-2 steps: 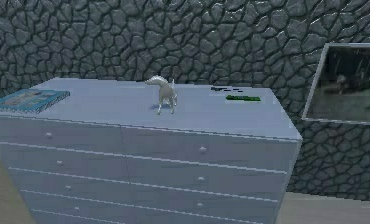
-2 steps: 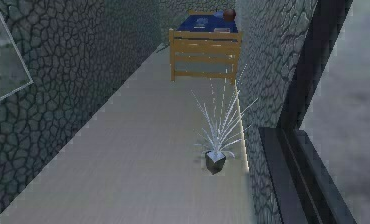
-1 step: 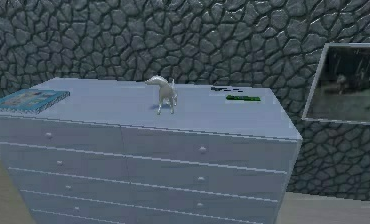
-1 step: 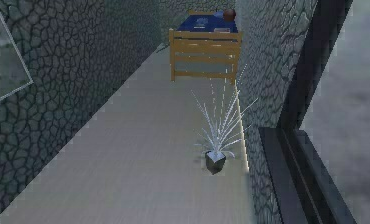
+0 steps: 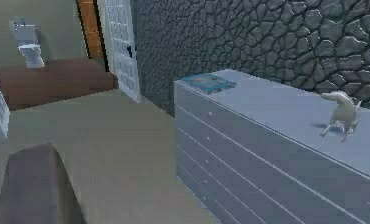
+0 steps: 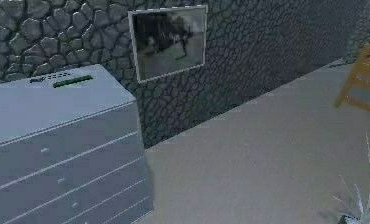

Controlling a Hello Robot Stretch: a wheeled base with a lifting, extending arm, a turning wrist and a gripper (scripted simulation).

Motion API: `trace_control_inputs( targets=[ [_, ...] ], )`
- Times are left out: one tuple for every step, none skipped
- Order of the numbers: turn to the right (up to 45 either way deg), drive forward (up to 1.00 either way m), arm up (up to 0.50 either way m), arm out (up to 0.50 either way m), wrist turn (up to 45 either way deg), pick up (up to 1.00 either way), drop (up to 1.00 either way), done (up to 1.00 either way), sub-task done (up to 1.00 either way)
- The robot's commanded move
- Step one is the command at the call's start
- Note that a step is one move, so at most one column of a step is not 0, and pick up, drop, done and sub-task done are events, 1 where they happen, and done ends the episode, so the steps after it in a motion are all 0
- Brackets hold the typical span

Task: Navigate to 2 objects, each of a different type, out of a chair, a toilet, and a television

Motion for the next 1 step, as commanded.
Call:
trace_control_inputs(
  targets=[
    [45.0,0.0,0.0,0.0,0.0,0.0,0.0,0.0,0.0]
  ],
)
